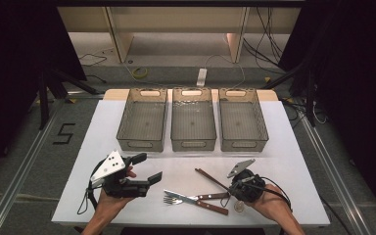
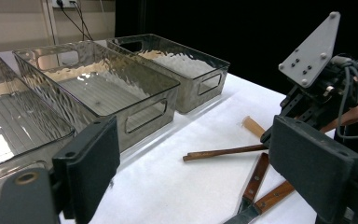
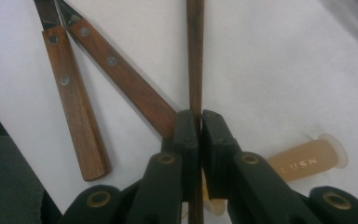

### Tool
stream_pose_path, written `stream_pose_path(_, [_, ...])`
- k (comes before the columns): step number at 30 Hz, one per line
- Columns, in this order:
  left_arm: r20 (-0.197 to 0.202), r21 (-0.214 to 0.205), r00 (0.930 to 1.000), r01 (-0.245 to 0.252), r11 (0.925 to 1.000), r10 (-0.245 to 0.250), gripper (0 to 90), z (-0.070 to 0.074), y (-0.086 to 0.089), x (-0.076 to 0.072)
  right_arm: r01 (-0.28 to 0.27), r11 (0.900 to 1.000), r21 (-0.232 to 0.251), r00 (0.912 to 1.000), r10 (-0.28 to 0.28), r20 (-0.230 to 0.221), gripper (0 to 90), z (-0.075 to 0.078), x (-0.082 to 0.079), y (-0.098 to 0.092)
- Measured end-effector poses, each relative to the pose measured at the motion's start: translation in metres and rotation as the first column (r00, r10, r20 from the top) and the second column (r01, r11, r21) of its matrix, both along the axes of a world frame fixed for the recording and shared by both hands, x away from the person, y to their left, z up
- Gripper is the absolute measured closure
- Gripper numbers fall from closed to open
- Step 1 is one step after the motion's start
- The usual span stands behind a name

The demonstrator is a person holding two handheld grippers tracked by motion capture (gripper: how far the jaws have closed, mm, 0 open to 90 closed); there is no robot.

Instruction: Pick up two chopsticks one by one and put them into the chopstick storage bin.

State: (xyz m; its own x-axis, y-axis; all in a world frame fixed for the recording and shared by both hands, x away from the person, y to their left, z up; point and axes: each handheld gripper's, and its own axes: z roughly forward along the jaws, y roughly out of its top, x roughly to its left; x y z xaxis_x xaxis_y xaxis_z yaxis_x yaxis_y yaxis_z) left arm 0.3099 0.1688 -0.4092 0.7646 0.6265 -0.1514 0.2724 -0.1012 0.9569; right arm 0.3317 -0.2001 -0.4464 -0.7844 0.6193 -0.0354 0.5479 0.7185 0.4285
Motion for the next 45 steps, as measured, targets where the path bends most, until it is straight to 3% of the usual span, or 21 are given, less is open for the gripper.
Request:
stream_pose_path(5, [-0.003,0.000,1.0000,0.000,1.0000,0.000,15.8,0.000,0.000,0.000,-0.003,1.0000,0.007,1.0000,0.003,0.004,85.9,0.004,-0.001,-0.001])
stream_pose_path(16, [-0.003,0.002,1.0000,0.000,1.0000,0.000,15.8,0.000,-0.001,0.000,0.023,0.9997,0.011,0.9982,-0.022,-0.056,84.7,-0.003,0.007,-0.005])
stream_pose_path(36, [-0.002,0.001,1.0000,0.001,1.0000,-0.001,15.8,0.000,0.000,0.000,0.014,0.9999,-0.001,0.9973,-0.014,-0.072,85.5,-0.002,0.012,-0.005])
stream_pose_path(40, [-0.003,0.001,1.0000,0.001,1.0000,-0.001,15.8,0.000,0.000,0.000,-0.003,0.9998,-0.020,0.9986,0.002,-0.054,86.2,0.001,0.009,-0.002])
stream_pose_path(45, [-0.005,-0.002,1.0000,-0.003,1.0000,0.003,15.8,0.000,0.000,0.000,-0.004,1.0000,0.000,0.9998,0.004,-0.018,86.4,0.012,0.006,-0.001])
